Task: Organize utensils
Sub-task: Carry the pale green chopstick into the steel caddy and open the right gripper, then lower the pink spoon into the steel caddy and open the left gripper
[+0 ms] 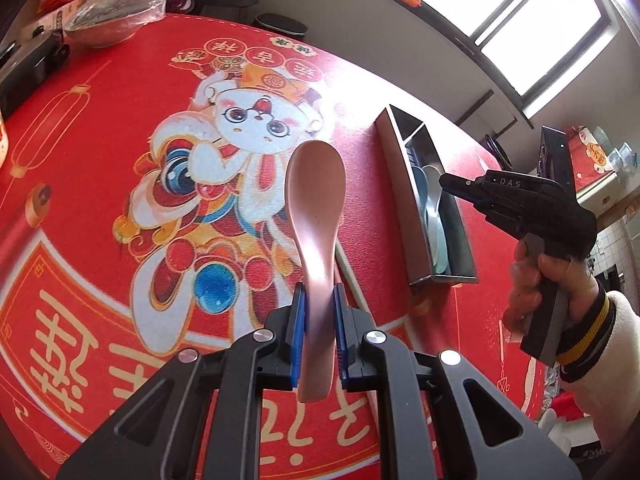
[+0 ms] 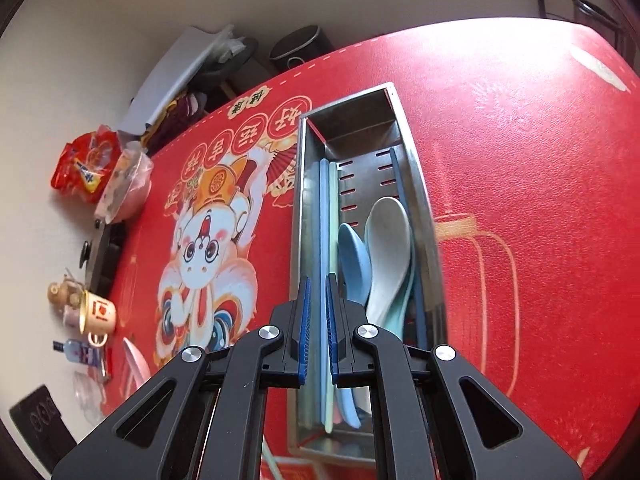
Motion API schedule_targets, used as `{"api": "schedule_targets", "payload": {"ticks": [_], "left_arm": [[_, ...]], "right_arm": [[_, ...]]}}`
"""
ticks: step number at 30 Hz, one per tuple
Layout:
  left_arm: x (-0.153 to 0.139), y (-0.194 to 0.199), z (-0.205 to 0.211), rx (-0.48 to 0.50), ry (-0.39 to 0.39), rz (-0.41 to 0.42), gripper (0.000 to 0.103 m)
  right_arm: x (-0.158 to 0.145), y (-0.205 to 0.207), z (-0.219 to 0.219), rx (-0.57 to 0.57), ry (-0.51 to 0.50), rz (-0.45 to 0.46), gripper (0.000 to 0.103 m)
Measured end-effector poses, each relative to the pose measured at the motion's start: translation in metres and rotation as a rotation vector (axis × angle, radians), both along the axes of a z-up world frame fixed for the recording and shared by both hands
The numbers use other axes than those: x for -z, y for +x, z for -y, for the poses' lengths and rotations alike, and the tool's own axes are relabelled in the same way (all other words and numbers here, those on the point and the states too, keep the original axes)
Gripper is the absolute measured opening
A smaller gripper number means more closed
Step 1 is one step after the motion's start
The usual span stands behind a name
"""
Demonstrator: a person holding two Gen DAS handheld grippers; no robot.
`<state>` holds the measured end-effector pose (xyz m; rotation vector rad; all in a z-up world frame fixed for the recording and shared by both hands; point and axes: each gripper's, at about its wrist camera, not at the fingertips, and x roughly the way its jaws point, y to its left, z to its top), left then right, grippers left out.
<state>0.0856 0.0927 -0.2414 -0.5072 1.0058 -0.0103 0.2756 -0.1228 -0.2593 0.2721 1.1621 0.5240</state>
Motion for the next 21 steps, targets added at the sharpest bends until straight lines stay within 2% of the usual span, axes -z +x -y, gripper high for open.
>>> {"api": "schedule_targets", "payload": {"ticks": [2, 4, 6, 7, 10, 16, 19, 20, 21], "left_arm": [[-0.003, 0.01, 0.011, 0.028, -0.002, 0.003, 0.013], [-0.006, 0.02, 0.021, 0.053, -0.01, 0.006, 0.013], [-0.009, 0.031, 0.032, 0.077, -0.019, 0.01, 0.013], [-0.009, 0.036, 0.037, 0.089, -0.022, 0.012, 0.013], [-0.011, 0.052, 0.055, 0.128, -0.023, 0.014, 0.013], [-0.008, 0.087, 0.09, 0.189, -0.035, -0.008, 0.013], [-0.003, 0.106, 0.107, 0.215, -0.044, -0.022, 0.013], [-0.001, 0.112, 0.112, 0.22, -0.047, -0.028, 0.013], [0.002, 0.118, 0.117, 0.224, -0.052, -0.036, 0.013]], "right_arm": [[-0.008, -0.012, 0.009, -0.008, -0.042, 0.045, 0.009], [-0.014, -0.023, 0.019, -0.01, -0.083, 0.081, 0.015], [-0.018, -0.037, 0.031, 0.007, -0.135, 0.127, 0.047], [-0.019, -0.044, 0.038, 0.018, -0.148, 0.146, 0.052], [-0.016, -0.06, 0.056, 0.023, -0.151, 0.141, 0.053], [-0.011, -0.077, 0.092, 0.059, -0.103, 0.109, 0.064], [-0.013, -0.078, 0.11, 0.068, -0.042, 0.092, 0.078], [-0.014, -0.08, 0.115, 0.077, -0.037, 0.094, 0.085], [-0.015, -0.081, 0.121, 0.088, -0.041, 0.102, 0.087]]}}
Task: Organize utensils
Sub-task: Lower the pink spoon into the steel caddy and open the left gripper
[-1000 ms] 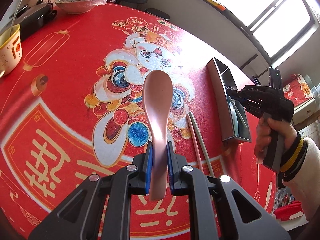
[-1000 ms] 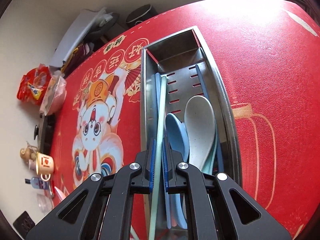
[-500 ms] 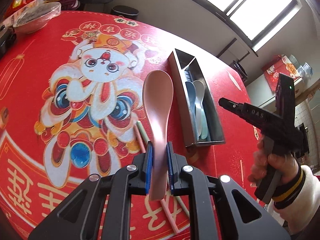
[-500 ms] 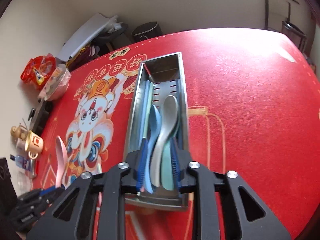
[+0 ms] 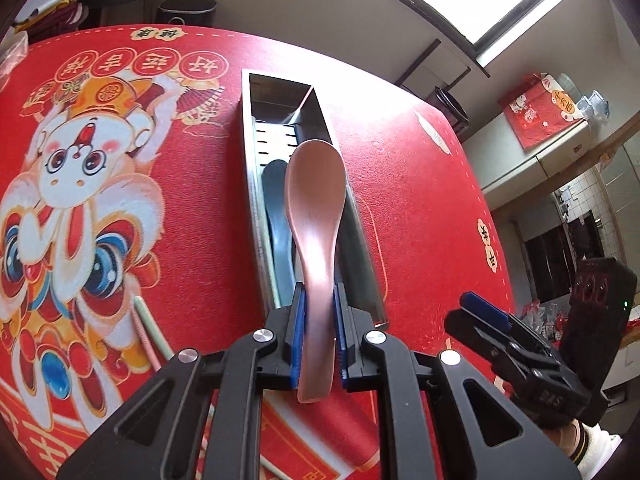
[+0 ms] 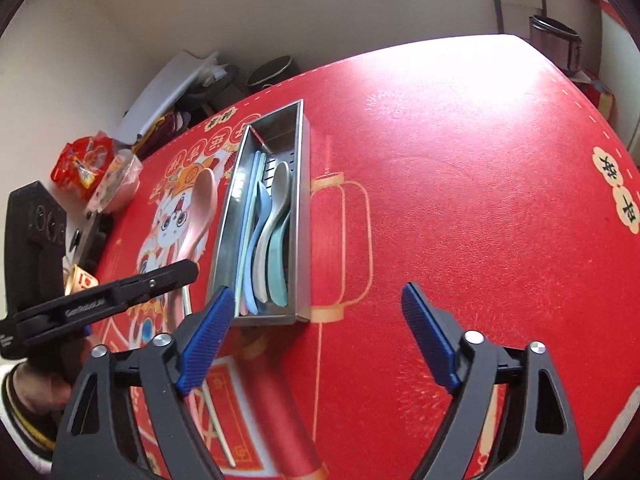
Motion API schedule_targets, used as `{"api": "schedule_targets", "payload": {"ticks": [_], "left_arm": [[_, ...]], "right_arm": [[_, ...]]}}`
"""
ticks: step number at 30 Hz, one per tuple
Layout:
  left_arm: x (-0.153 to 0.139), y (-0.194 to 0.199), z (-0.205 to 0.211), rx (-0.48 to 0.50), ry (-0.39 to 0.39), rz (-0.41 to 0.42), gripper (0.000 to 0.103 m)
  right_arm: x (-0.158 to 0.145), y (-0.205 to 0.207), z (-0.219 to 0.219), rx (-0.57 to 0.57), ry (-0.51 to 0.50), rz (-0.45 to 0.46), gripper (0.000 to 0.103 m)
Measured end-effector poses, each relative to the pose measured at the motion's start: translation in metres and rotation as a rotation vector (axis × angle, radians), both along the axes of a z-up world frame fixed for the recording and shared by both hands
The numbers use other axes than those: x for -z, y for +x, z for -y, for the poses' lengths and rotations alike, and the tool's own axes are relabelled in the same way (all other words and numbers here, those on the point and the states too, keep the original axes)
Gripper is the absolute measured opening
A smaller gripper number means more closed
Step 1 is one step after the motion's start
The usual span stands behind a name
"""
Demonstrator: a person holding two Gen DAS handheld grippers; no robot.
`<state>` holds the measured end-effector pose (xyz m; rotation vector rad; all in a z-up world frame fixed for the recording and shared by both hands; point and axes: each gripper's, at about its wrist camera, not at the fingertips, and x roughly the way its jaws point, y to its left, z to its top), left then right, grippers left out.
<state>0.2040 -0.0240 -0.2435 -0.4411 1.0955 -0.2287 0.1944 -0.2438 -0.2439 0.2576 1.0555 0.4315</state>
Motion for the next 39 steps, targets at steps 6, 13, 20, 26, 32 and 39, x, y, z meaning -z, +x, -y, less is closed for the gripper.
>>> {"api": "schedule_targets", "payload": {"ticks": [6, 13, 20, 26, 32, 39], "left_arm": [[0.015, 0.034, 0.016, -0.001, -0.036, -0.046, 0.013], [0.025, 0.055, 0.024, 0.003, -0.039, -0.078, 0.013], [0.035, 0.066, 0.024, 0.0, -0.017, -0.104, 0.013], [0.031, 0.07, 0.031, 0.04, 0.02, -0.092, 0.015], [0.008, 0.05, 0.019, 0.067, 0.036, -0.033, 0.019], [-0.012, -0.005, -0.017, 0.044, 0.058, 0.017, 0.019]], "right_arm": [[0.002, -0.009, 0.035, 0.057, 0.008, -0.003, 0.087], [0.011, -0.017, 0.067, 0.128, 0.01, -0.032, 0.087], [0.009, -0.019, 0.066, 0.132, 0.011, -0.03, 0.087], [0.007, -0.022, 0.059, 0.119, 0.013, -0.029, 0.087], [0.002, -0.027, 0.048, 0.1, 0.025, -0.02, 0.087], [-0.002, -0.039, 0.018, 0.025, 0.021, 0.016, 0.087]]}}
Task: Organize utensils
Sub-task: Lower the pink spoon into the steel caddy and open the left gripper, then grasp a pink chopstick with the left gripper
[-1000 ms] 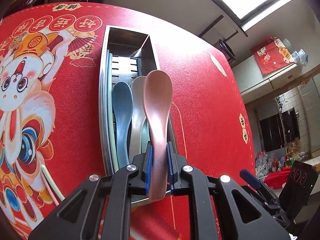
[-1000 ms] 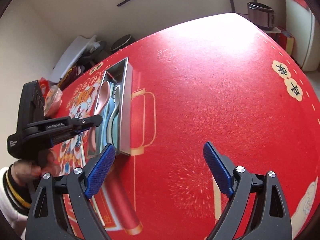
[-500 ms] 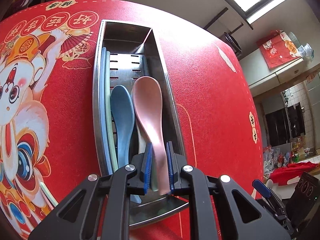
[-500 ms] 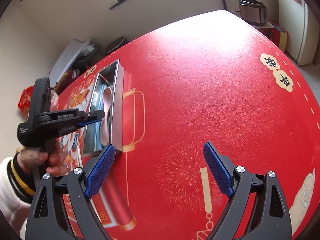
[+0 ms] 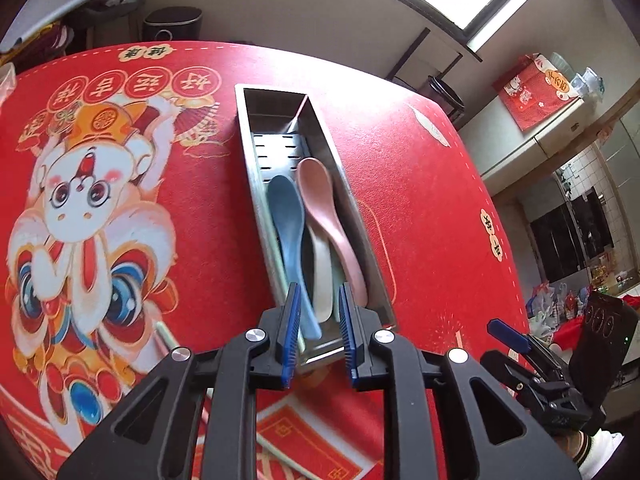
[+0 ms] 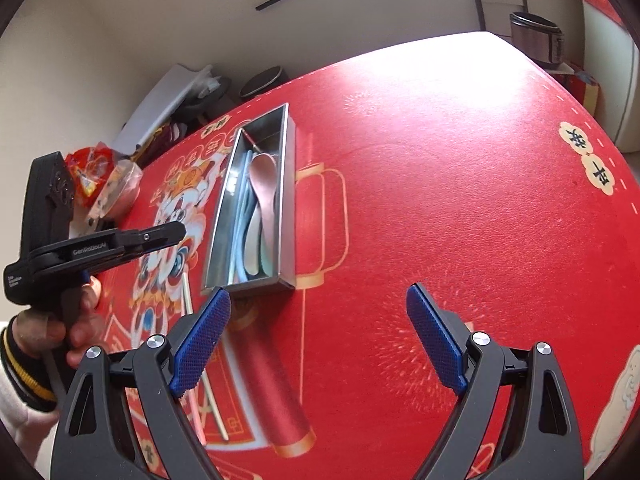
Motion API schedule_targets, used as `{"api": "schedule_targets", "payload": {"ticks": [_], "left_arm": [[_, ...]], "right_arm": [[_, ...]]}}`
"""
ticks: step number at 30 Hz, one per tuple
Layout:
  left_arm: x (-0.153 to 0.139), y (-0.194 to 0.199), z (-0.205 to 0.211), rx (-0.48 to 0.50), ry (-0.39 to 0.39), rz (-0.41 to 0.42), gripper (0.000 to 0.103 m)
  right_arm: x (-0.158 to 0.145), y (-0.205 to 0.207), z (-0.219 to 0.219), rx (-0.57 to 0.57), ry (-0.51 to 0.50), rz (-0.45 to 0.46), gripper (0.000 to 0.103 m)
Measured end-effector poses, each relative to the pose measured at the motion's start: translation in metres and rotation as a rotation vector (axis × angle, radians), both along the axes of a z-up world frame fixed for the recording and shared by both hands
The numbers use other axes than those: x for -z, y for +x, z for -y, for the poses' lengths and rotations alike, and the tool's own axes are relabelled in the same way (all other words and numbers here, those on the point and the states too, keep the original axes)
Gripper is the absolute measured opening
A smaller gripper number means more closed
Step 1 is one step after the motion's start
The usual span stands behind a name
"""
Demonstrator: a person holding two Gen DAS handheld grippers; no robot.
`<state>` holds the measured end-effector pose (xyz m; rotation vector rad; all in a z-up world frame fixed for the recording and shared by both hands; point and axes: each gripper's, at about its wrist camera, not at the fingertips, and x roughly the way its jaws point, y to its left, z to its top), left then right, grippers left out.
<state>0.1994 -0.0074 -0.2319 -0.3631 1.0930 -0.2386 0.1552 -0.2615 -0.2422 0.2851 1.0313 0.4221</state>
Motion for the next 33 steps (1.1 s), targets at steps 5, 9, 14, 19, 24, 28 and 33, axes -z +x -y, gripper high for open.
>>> {"api": "schedule_targets", "payload": {"ticks": [5, 9, 14, 19, 24, 28, 33], "left_arm": [[0.009, -0.049, -0.034, -0.087, 0.014, -0.031, 0.02], [0.027, -0.081, -0.044, -0.124, 0.033, -0.078, 0.02], [0.049, -0.103, -0.038, -0.157, 0.071, -0.112, 0.02], [0.063, -0.108, -0.021, -0.139, 0.096, -0.133, 0.02], [0.067, -0.114, -0.012, -0.165, 0.145, -0.139, 0.02], [0.07, -0.117, -0.009, -0.172, 0.159, -0.144, 0.02], [0.069, -0.114, -0.005, -0.162, 0.189, -0.141, 0.02]], "right_arm": [[0.001, -0.01, -0.027, -0.075, -0.017, 0.019, 0.088], [0.002, -0.017, -0.047, -0.135, -0.051, 0.035, 0.088], [0.003, -0.026, -0.061, -0.151, -0.104, 0.066, 0.088], [0.006, -0.029, -0.062, -0.162, -0.127, 0.042, 0.088], [0.006, -0.032, -0.058, -0.161, -0.154, 0.034, 0.088], [0.006, -0.034, -0.053, -0.148, -0.172, 0.033, 0.088], [0.01, -0.034, -0.05, -0.141, -0.166, 0.007, 0.088]]}}
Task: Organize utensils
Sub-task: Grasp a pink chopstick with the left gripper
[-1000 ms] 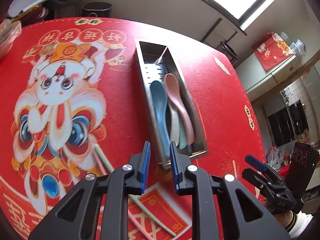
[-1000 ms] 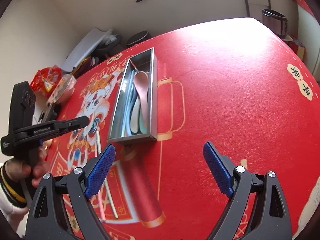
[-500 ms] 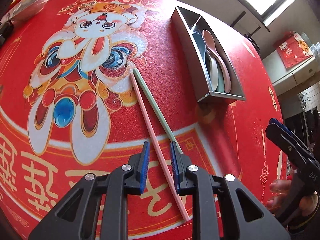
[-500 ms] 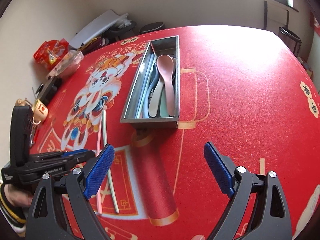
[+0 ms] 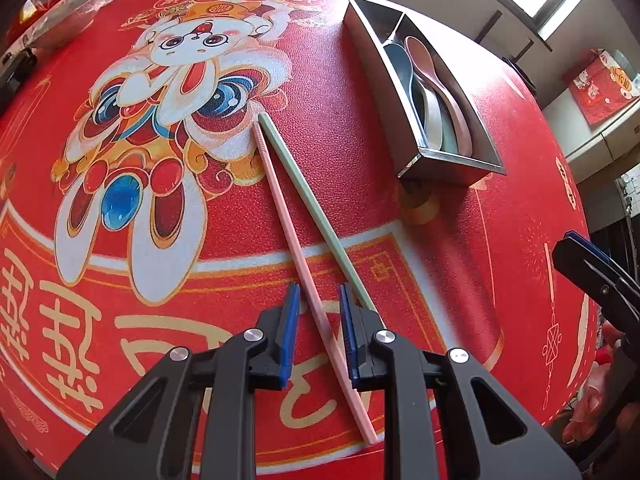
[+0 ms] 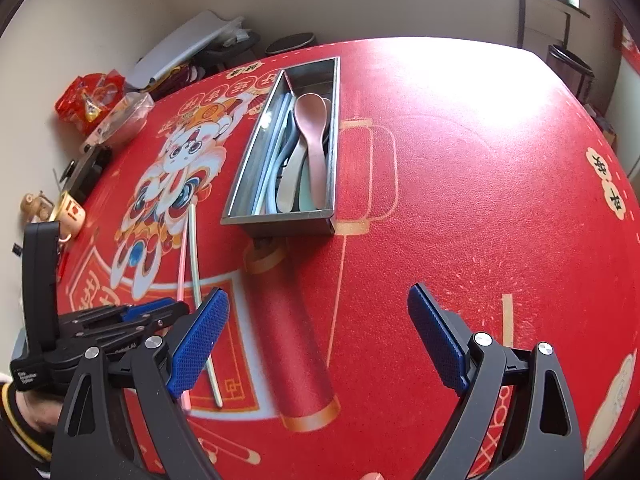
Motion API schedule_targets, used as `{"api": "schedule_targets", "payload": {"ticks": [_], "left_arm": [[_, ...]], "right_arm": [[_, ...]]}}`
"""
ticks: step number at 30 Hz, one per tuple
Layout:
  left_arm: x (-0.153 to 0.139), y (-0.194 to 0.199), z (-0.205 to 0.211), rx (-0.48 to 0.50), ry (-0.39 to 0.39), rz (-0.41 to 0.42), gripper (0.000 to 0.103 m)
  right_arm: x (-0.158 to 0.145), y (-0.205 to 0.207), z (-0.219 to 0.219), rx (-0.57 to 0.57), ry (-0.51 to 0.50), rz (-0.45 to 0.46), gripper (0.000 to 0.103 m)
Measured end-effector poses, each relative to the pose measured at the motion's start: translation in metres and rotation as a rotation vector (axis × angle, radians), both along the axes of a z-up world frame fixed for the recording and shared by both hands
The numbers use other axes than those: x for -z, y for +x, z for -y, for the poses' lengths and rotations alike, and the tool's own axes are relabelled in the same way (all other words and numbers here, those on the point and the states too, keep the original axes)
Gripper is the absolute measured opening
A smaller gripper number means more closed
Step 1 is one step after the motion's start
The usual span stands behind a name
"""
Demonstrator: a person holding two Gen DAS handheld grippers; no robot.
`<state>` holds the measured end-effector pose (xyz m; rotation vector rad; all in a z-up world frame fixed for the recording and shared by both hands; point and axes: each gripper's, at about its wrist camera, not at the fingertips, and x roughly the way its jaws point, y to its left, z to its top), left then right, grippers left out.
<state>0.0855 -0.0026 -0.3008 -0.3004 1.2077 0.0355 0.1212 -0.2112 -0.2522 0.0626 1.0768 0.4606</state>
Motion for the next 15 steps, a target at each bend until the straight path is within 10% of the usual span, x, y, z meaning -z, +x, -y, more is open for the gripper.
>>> {"api": "schedule_targets", "payload": {"ticks": [10, 15], "left_arm": [[-0.001, 0.007, 0.022, 0.03, 0.132, -0.015, 0.012], [-0.001, -0.002, 0.001, -0.02, 0.041, -0.004, 0.006]], "right_arm": [[0.004, 0.0, 0.004, 0.009, 0.021, -0.036, 0.088], [0.005, -0.002, -0.003, -0.024, 0.028, -0.047, 0.088]]}}
